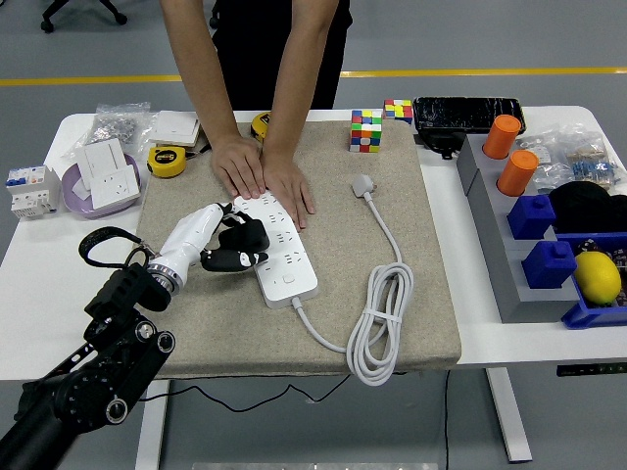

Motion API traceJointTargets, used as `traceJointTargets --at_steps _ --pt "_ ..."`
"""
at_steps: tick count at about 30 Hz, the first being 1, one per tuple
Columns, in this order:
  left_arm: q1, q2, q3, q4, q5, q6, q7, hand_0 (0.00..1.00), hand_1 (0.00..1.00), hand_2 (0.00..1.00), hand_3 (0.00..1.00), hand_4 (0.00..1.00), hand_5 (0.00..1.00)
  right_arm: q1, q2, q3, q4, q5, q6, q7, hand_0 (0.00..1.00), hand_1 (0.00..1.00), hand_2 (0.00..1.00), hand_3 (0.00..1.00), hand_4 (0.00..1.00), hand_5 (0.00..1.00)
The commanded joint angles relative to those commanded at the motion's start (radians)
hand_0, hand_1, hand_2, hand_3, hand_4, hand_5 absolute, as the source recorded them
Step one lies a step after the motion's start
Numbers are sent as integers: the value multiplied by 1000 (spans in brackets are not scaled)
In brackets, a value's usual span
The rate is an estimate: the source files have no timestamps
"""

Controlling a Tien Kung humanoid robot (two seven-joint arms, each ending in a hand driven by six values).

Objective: Pick up the plug,place it near the board,insert it into the board,press the button

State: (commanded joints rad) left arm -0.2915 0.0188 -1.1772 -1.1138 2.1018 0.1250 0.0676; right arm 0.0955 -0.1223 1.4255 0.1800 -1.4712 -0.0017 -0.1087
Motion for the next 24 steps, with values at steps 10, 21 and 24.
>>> traceJointTargets --at_steps 10,21,24 --pt "-1 -2 5 9 56 12 19 503 401 369 428 507 132 0 -1 -2 0 -6 2 -2 861 741 733 763 998 835" --pt "5 3 9 8 51 13 17 476 372 354 406 496 109 0 -5 -11 0 -3 2 -2 861 741 733 763 998 835" --pt "9 4 6 4 45 16 14 476 372 354 406 496 109 -1 -4 -12 0 -3 2 -3 861 741 733 763 998 835"
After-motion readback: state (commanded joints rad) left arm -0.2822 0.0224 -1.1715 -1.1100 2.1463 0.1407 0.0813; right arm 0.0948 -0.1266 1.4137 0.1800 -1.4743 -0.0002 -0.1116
